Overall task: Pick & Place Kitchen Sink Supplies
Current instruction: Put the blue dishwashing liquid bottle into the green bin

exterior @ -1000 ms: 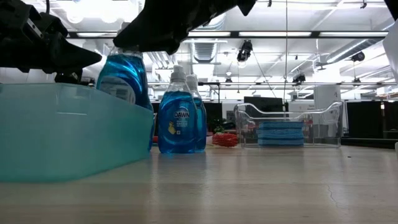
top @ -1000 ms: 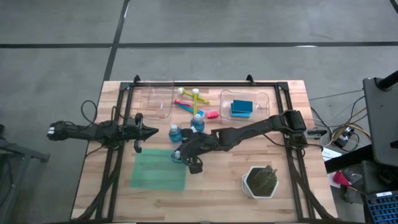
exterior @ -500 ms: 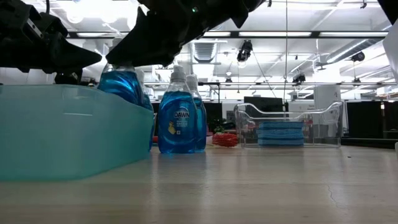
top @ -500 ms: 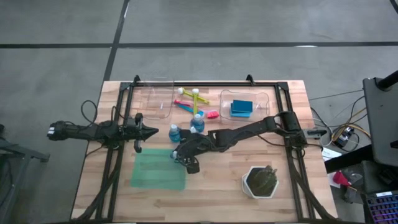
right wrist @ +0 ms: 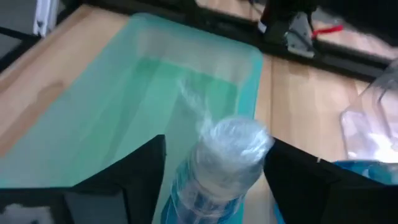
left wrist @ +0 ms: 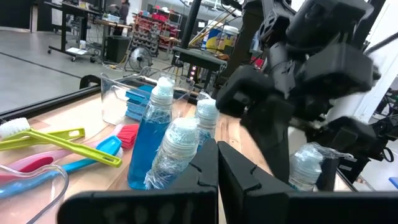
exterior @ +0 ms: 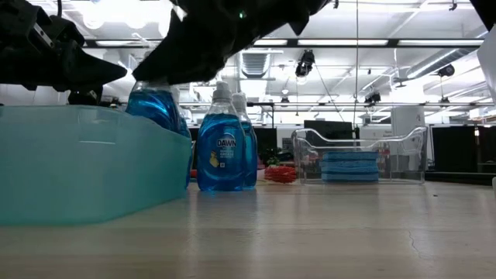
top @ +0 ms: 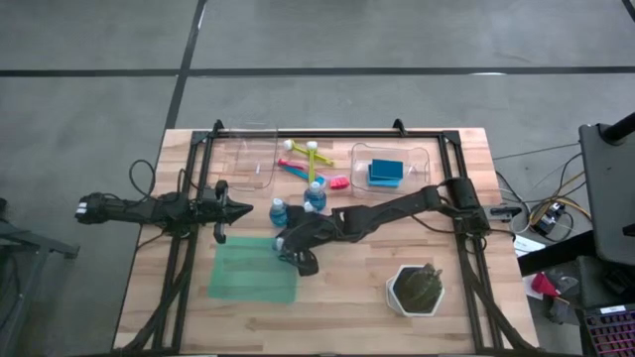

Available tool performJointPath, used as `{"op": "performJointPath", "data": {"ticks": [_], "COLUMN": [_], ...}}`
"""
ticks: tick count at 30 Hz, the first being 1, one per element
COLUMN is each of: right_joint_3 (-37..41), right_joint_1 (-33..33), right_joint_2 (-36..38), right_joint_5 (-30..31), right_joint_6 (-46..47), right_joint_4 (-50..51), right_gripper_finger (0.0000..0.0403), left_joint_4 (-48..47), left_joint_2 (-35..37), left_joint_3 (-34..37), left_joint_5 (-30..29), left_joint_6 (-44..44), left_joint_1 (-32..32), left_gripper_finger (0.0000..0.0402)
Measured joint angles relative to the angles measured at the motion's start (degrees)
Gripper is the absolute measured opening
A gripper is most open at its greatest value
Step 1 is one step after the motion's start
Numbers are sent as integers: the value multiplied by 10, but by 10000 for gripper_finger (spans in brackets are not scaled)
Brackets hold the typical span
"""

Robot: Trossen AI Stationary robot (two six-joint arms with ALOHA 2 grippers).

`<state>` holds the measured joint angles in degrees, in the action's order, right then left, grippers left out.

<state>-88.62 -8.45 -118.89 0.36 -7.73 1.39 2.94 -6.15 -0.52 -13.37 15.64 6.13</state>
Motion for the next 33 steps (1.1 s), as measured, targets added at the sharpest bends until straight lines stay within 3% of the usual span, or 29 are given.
{"op": "performJointPath", "data": {"ticks": [7,13,18,25,33], "right_joint_3": [-1,-1,20,87,252], "right_joint_1": [0,4,10,10,4], "right_joint_2": [42,112,160,255,448], "right_joint_5": [0,12,14,30,57], "right_joint_6": [-12,2,21,-3,-26], "right_joint_4": [8,89,158,173,134], "right_gripper_finger": [287,281,207,30,16], "left_joint_4": [0,0,0,0,0], "left_joint_2": [0,0,0,0,0], "left_joint_3": [0,0,0,0,0], "left_joint_5": [0,0,0,0,0], "left_joint_6": [0,0,0,0,0], "left_joint_1": [0,0,0,0,0], "left_gripper_finger": [0,0,0,0,0]}}
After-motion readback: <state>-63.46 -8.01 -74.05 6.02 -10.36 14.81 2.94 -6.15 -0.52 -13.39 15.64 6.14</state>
